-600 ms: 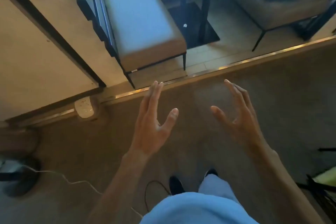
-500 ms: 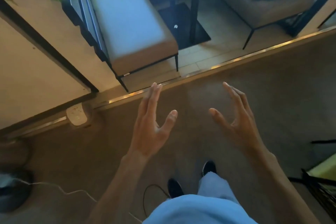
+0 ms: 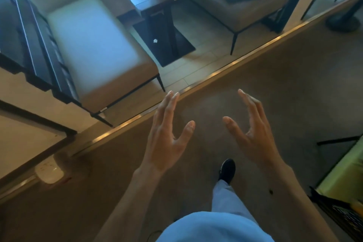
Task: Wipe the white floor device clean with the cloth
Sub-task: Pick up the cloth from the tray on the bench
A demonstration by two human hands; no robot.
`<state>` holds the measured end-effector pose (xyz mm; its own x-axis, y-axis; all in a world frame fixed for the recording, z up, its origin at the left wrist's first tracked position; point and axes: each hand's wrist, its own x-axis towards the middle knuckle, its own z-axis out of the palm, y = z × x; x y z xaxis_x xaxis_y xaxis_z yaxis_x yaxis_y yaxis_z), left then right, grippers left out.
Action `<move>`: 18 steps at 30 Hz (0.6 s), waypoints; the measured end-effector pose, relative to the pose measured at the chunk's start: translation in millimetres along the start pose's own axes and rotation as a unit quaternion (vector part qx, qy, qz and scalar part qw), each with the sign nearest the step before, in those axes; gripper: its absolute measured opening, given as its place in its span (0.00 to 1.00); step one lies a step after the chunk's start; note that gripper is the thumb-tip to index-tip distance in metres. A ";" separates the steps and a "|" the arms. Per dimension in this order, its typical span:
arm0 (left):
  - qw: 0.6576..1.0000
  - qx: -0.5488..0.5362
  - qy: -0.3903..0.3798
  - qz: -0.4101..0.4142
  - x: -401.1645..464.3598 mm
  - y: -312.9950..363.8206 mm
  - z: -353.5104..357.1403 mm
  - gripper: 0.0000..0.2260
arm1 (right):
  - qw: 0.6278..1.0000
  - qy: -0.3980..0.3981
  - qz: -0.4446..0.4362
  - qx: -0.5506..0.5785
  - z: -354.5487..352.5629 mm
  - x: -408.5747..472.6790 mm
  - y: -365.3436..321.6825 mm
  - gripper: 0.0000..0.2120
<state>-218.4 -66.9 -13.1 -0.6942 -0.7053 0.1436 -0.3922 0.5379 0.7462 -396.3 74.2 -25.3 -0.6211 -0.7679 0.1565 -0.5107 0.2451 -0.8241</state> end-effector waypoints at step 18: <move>0.999 -0.010 -0.034 -0.002 264.1 71.6 154.5 0.32 | 0.998 -0.009 0.055 -0.007 -141.2 221.7 139.8 0.36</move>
<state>-523.1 -143.3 -22.2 -0.7323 -0.6741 0.0965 -0.3831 0.5249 0.7601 -689.4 21.9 -28.9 -0.6632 -0.7464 0.0562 -0.4485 0.3362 -0.8281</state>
